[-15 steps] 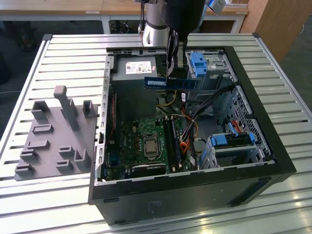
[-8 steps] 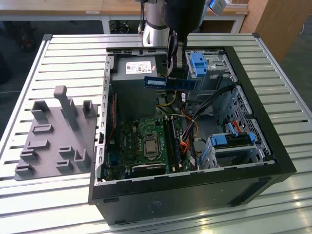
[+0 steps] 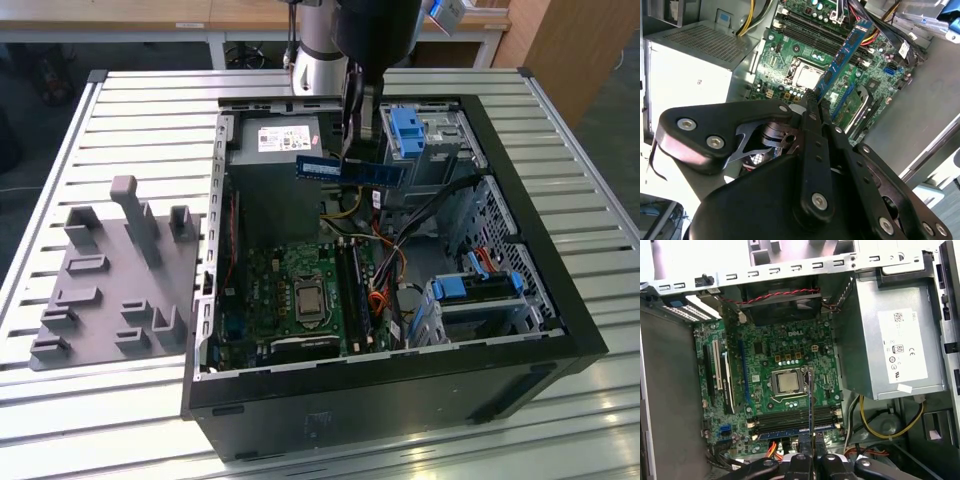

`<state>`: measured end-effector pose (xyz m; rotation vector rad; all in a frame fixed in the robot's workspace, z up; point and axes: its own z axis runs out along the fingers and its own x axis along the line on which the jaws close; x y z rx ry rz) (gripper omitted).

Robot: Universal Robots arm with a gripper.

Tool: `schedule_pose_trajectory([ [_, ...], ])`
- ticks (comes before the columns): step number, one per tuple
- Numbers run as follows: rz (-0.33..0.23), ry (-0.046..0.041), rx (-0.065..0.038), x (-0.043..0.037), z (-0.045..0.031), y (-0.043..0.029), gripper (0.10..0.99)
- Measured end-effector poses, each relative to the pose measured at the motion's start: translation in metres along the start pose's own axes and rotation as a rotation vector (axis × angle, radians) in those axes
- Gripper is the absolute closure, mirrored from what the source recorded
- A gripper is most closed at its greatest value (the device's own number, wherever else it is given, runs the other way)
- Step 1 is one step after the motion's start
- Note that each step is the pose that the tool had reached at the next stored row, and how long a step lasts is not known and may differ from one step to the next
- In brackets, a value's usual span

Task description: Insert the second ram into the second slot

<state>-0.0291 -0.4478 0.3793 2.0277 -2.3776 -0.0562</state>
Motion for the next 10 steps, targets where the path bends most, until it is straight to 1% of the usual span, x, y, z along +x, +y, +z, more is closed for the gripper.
schedule_pose_trajectory([
  [10, 0.042, -0.0016, 0.0, 0.0, 0.0002, 0.0, 0.949],
])
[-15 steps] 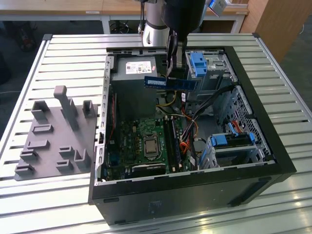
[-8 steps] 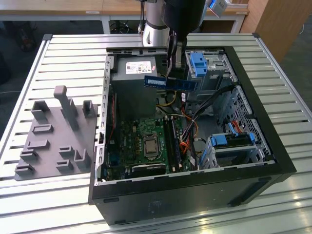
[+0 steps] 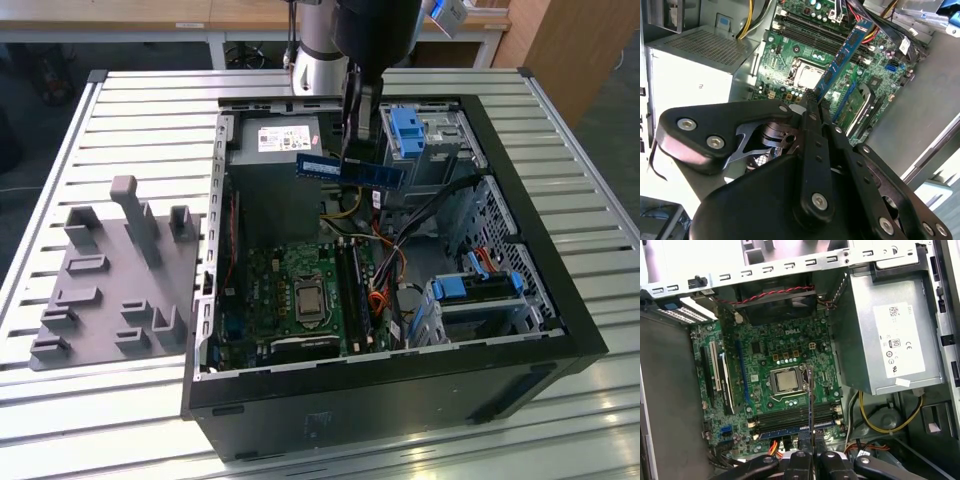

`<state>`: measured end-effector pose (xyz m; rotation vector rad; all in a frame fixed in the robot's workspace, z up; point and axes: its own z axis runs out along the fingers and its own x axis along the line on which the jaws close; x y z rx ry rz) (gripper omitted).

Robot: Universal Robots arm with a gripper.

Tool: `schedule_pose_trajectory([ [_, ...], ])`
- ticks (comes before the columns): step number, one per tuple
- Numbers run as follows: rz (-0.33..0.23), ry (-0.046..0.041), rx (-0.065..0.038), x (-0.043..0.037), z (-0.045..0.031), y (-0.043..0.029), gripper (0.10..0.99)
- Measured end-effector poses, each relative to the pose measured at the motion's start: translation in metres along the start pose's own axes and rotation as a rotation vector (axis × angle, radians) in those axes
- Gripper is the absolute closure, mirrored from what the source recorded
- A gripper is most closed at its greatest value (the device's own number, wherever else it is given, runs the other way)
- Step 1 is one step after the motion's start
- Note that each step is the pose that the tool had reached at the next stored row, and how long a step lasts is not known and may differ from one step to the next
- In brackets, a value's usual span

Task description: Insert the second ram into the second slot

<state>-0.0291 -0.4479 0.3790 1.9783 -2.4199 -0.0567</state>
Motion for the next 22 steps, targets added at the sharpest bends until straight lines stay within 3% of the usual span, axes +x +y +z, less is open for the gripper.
schedule_pose_trajectory([
  [22, 0.093, -0.0036, 0.001, 0.0, 0.0004, 0.0, 0.949],
])
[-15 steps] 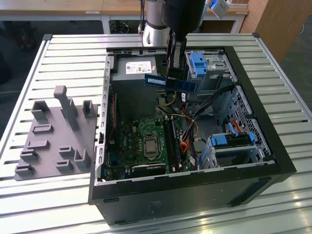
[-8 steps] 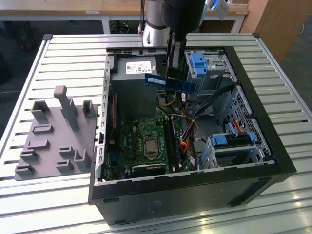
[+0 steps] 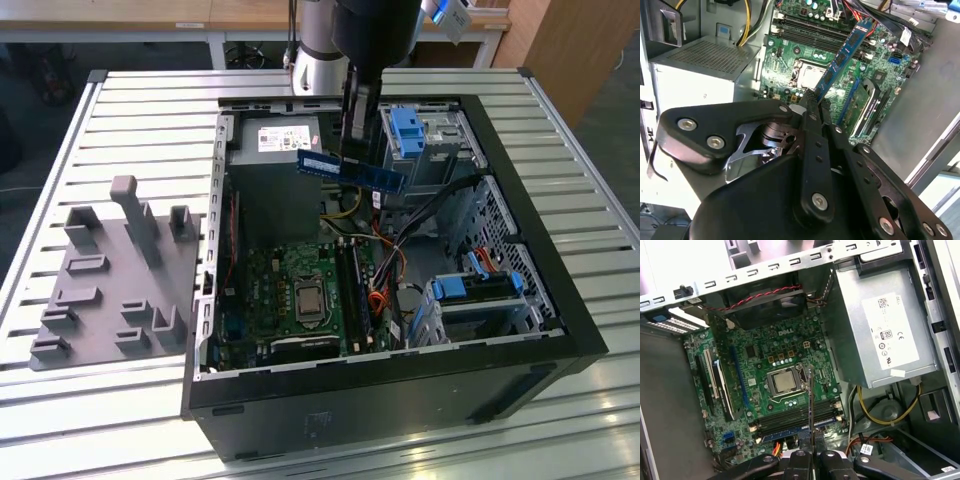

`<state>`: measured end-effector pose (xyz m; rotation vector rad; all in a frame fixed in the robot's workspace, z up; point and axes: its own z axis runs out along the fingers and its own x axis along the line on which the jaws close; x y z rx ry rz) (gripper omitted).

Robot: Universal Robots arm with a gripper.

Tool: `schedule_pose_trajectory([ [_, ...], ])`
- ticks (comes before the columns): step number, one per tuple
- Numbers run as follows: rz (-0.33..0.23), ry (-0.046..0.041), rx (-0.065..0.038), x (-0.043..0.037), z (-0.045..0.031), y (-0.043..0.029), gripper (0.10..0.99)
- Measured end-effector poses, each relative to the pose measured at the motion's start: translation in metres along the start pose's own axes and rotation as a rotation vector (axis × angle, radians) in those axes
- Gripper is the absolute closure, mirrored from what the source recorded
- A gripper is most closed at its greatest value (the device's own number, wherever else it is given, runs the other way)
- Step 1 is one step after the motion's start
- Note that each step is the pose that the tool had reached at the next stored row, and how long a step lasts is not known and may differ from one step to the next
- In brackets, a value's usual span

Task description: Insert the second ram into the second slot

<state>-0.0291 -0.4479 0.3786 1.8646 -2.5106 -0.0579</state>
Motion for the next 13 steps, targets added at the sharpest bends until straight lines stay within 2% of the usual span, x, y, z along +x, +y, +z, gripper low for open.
schedule_pose_trajectory([
  [13, 0.053, -0.0019, 0.001, 0.0, 0.0002, 0.0, 0.949],
])
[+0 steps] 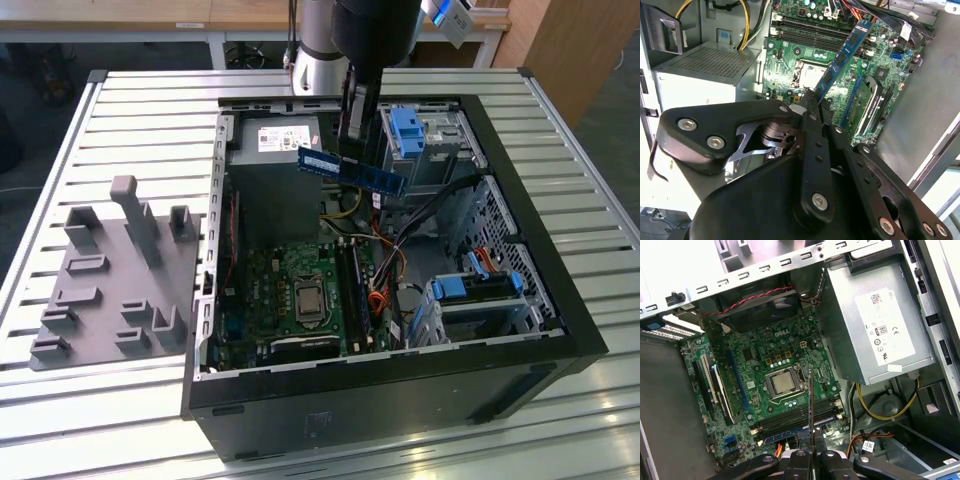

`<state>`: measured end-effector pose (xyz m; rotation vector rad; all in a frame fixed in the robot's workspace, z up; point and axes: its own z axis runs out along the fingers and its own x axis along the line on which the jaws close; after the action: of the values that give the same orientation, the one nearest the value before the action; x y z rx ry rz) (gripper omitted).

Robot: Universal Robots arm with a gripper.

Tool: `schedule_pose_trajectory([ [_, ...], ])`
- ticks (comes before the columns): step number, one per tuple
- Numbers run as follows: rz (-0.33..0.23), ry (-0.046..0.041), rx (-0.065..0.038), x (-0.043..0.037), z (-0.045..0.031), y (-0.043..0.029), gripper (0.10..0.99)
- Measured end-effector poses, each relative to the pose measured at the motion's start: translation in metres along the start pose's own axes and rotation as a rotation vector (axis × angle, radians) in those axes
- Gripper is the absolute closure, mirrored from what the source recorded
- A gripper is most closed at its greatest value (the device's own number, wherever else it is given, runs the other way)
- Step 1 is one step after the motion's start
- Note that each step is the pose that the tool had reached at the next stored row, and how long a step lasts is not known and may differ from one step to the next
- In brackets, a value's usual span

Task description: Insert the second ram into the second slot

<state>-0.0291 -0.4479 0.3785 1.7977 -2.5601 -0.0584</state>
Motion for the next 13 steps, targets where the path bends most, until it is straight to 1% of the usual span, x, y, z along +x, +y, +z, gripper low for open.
schedule_pose_trajectory([
  [13, 0.049, -0.0019, 0.001, 0.0, 0.0001, 0.0, 0.949],
])
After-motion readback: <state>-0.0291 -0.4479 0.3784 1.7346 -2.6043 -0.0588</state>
